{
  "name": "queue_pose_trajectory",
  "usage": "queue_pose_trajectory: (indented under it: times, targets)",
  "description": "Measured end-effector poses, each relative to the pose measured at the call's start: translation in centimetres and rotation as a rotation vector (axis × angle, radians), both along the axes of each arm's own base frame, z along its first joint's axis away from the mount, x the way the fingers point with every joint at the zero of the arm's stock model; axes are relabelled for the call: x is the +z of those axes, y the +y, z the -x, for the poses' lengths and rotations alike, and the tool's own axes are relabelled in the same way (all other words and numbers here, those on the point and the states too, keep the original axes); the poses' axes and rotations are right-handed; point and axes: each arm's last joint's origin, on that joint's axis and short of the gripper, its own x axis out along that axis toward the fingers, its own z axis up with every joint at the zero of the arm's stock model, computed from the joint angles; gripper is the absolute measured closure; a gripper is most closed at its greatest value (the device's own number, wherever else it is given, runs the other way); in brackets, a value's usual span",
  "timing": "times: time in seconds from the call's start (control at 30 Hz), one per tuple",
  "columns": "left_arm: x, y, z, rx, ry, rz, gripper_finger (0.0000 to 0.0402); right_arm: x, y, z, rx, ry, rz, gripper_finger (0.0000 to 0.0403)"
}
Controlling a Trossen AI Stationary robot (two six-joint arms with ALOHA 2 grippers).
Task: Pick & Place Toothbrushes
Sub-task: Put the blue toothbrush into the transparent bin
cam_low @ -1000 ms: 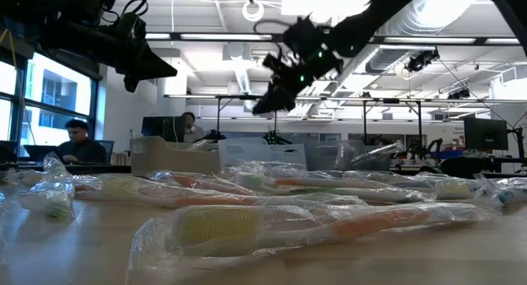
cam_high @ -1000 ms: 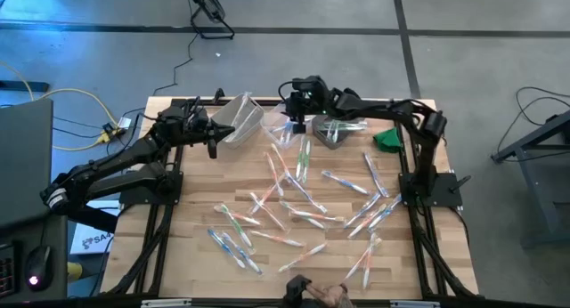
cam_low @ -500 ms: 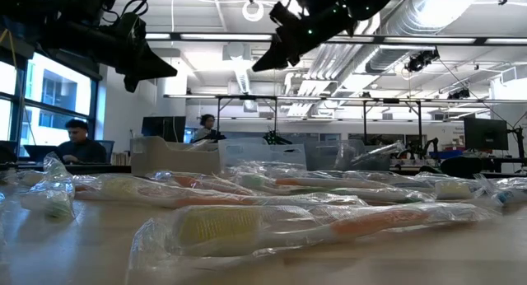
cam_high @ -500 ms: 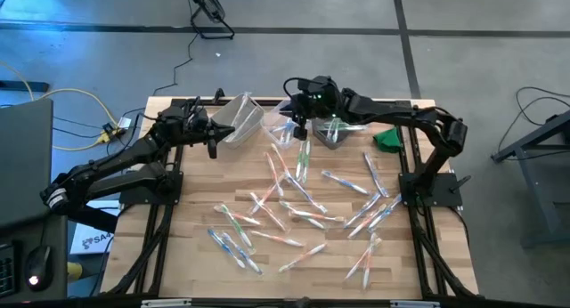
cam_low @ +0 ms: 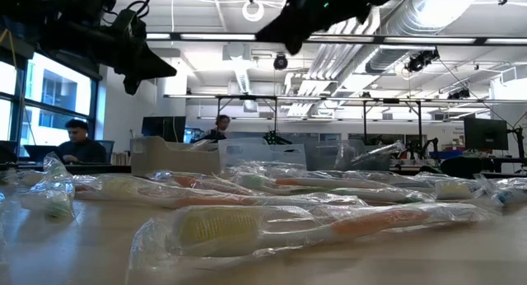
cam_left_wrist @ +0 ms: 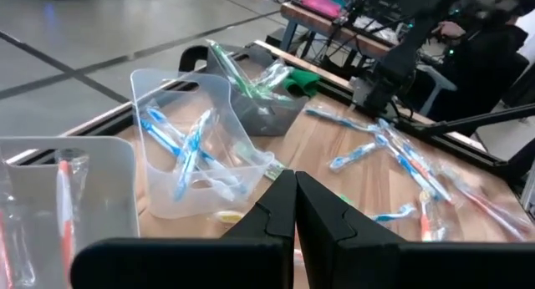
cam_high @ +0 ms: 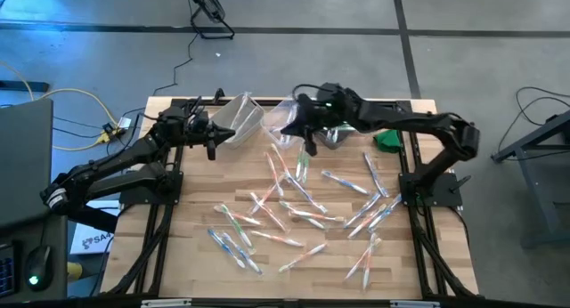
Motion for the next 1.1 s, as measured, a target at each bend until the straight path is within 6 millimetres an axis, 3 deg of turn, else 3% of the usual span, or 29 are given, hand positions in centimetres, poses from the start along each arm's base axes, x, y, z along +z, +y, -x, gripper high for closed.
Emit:
queue_pose_trajectory:
  times: [0.23,0.53,0.83,1.1]
  targets:
    - [0.2,-0.5,-0.4,0.071,0.013,-0.053,0.0399,0.1,1.9,5.4,-0.112,-0.264,0.010,0.0399]
    - [0.2,-2.7,-1.7,0.063,0.003,-0.017,0.0399,-3.7,3.9,11.0,-0.148,-0.390,-0.096,0.0399]
    - [0.0,-5.5,-2.7,0.075,0.010,0.008,0.0400,-6.3,4.5,12.1,-0.148,-0.319,-0.128,0.0399]
    - [-0.3,-8.0,-3.4,0.063,0.027,0.023,0.0401,-6.6,4.5,12.1,-0.144,-0.299,-0.135,0.0398]
